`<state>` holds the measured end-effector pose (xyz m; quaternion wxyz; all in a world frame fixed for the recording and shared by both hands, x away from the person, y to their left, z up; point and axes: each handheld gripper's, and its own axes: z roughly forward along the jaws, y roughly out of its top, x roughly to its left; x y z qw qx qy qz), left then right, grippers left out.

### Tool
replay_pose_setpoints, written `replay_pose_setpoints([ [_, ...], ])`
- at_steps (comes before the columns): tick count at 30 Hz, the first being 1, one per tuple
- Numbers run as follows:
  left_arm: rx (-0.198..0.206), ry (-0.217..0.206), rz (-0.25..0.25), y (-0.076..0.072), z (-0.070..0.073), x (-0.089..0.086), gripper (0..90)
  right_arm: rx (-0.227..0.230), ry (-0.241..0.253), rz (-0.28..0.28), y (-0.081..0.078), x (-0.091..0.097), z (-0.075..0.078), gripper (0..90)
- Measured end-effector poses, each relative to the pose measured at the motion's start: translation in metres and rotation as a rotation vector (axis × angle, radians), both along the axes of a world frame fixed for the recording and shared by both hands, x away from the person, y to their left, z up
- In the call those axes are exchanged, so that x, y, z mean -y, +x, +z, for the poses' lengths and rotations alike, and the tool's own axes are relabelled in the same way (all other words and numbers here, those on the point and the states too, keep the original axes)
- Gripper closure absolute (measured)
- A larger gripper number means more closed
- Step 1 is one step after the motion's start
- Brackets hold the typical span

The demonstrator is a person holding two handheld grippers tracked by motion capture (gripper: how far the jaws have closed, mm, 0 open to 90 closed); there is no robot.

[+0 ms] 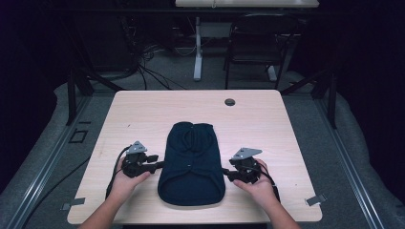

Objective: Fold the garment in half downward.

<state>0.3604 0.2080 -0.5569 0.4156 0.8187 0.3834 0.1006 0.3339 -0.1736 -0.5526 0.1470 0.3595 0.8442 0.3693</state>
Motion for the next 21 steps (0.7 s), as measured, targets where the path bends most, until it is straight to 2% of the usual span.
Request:
replay_pose_setpoints([
  [2,-0.006,0.024,-0.013,0.005,-0.001,0.004,58.1,-0.006,0.023,-0.008,0.004,-0.001,0.002,52.6],
  [4,-0.004,0.036,-0.013,0.009,-0.001,0.008,58.2,-0.011,-0.001,-0.007,0.009,-0.003,0.005,55.0],
  [7,-0.003,0.04,-0.026,0.015,0.001,0.013,58.1,-0.003,-0.005,0.004,0.016,-0.006,0.008,58.9],
  [12,0.019,0.078,-0.045,0.027,0.014,0.02,59.1,-0.003,-0.054,0.042,0.027,-0.015,0.016,63.2],
  [16,0.035,0.077,-0.052,0.036,0.023,0.026,59.5,0.001,-0.076,0.058,0.037,-0.023,0.02,64.1],
  [20,0.046,0.079,-0.054,0.043,0.025,0.032,59.3,-0.001,-0.092,0.063,0.045,-0.029,0.02,64.9],
  [21,0.044,0.082,-0.06,0.045,0.024,0.033,59.2,-0.02,-0.086,0.071,0.048,-0.031,0.019,64.8],
])
